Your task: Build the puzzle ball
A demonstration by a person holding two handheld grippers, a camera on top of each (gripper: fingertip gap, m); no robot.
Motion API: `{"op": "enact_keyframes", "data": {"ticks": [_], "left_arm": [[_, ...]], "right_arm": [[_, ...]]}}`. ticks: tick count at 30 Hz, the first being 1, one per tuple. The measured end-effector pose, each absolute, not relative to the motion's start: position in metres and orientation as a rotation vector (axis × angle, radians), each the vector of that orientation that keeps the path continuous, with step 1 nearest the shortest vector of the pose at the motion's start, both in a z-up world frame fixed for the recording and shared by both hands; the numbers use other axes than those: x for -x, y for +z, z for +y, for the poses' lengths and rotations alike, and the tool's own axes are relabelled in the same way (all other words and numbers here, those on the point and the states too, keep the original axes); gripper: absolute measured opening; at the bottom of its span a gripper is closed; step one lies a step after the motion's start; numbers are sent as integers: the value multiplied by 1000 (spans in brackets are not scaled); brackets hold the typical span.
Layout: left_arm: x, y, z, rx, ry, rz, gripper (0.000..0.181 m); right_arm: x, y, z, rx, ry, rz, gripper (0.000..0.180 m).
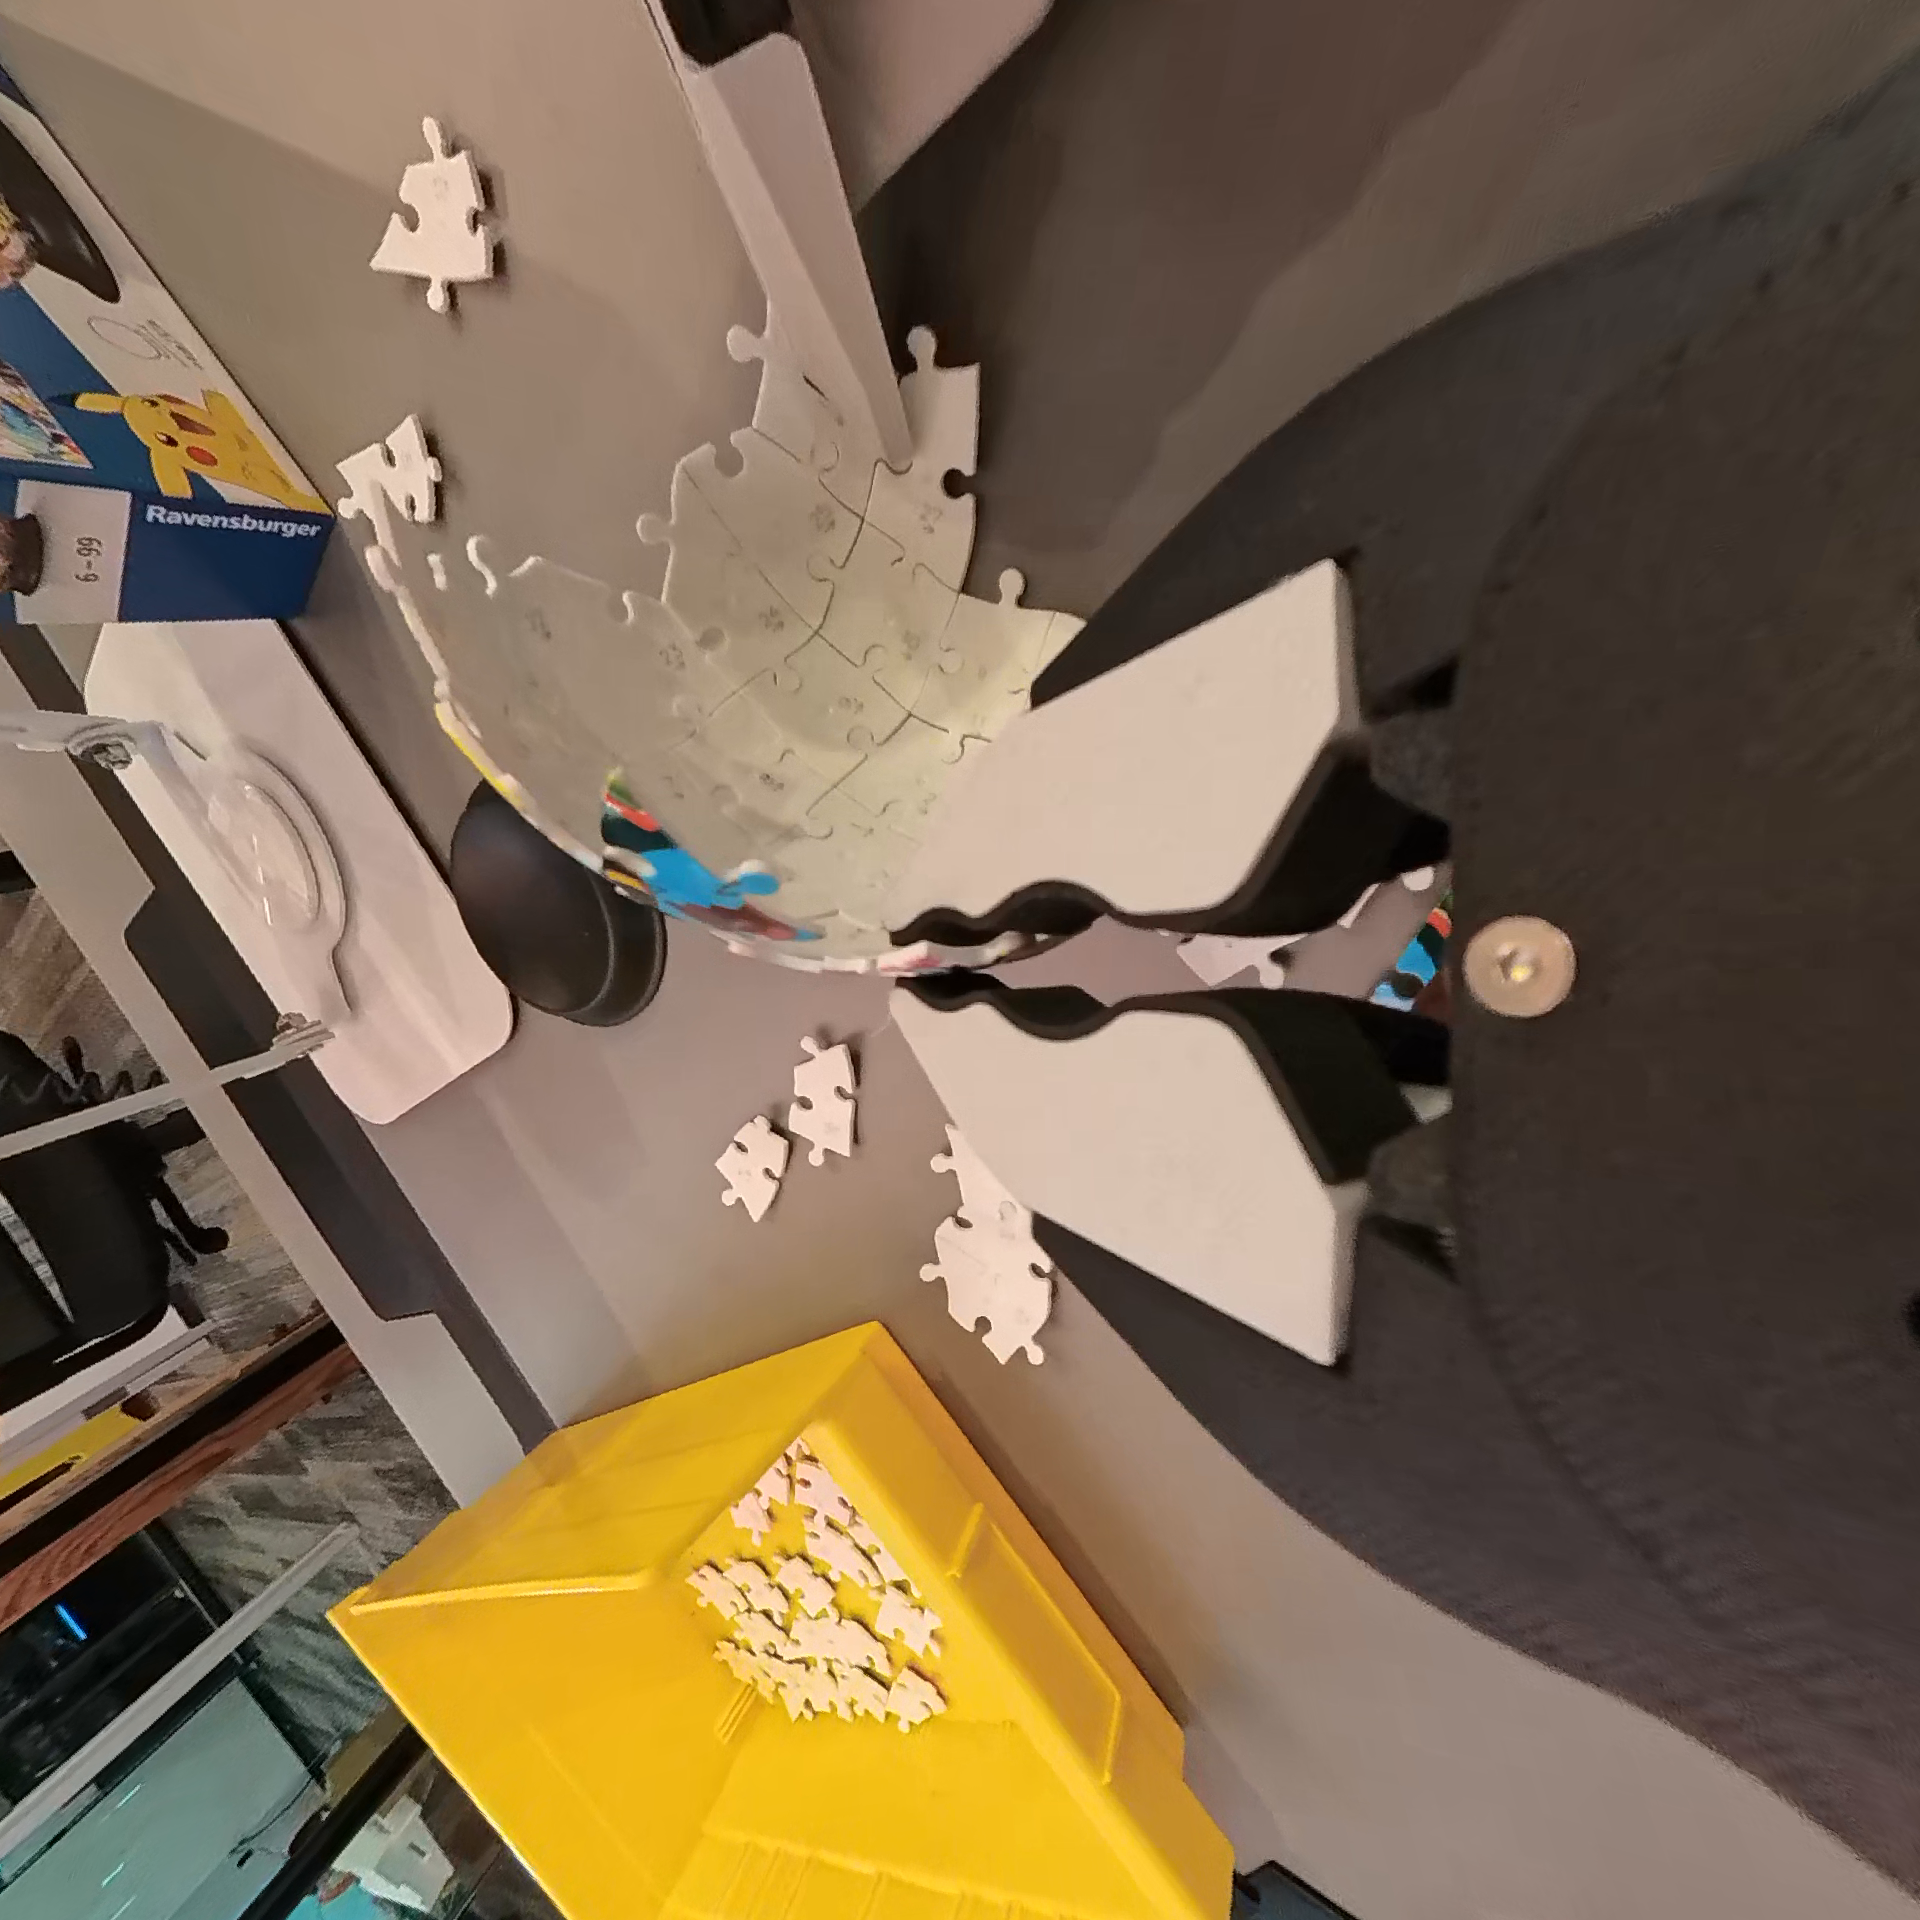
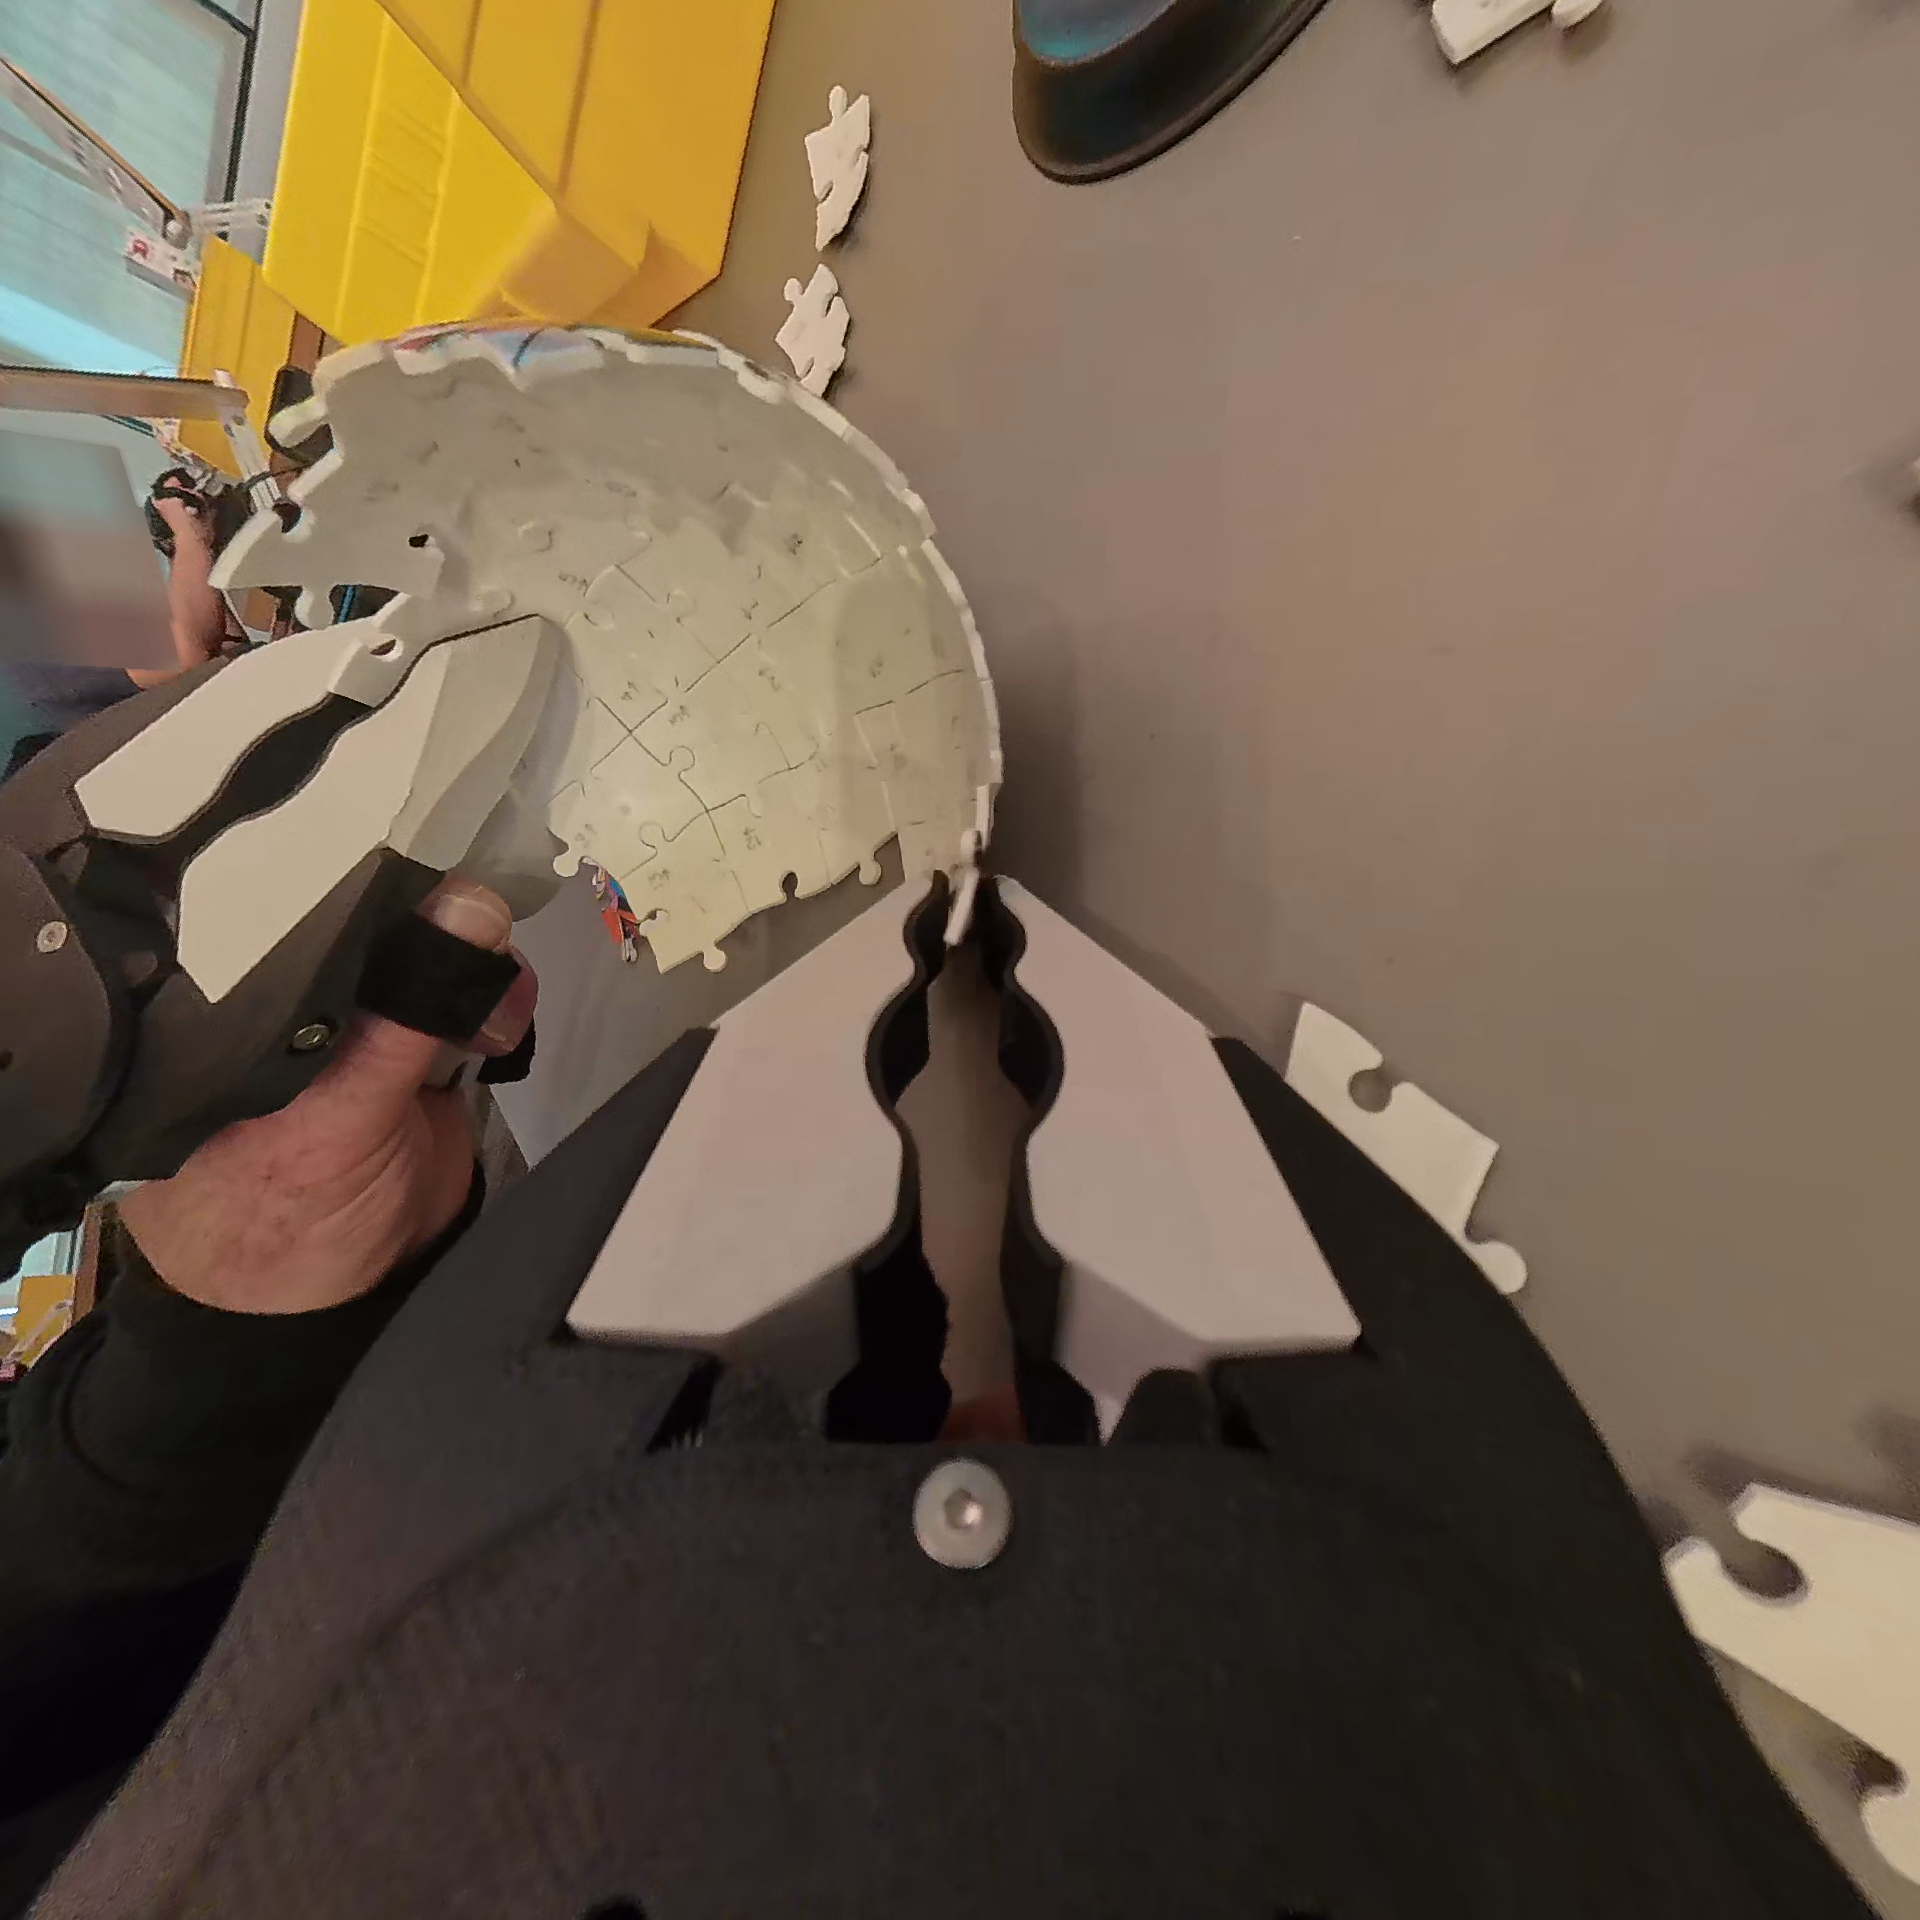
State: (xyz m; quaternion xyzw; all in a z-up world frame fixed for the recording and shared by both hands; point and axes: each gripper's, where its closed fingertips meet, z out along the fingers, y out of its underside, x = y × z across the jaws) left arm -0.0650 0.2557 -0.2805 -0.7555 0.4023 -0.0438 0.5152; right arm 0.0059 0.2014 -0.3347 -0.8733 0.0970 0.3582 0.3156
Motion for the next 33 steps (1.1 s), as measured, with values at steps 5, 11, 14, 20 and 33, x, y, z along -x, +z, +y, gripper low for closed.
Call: {"op": "enact_keyframes", "data": {"ticks": [5, 11, 14, 20, 33], "left_arm": [[65, -280, 254, 1814, -109, 950, 4], [66, -280, 254, 1814, -113, 949, 4], [66, -280, 254, 1818, -114, 945, 4], [67, -282, 254, 1834, -130, 933, 4], [66, -283, 252, 1847, -162, 918, 4]], "right_arm": [[-6, -335, 201, 2295, 918, 264, 1], [-6, -335, 202, 2284, 948, 289, 1], [-7, -333, 203, 2268, 958, 296, 3], [-8, -331, 202, 2253, 976, 309, 7], [-19, -326, 208, 2207, 963, 325, 14]]}}
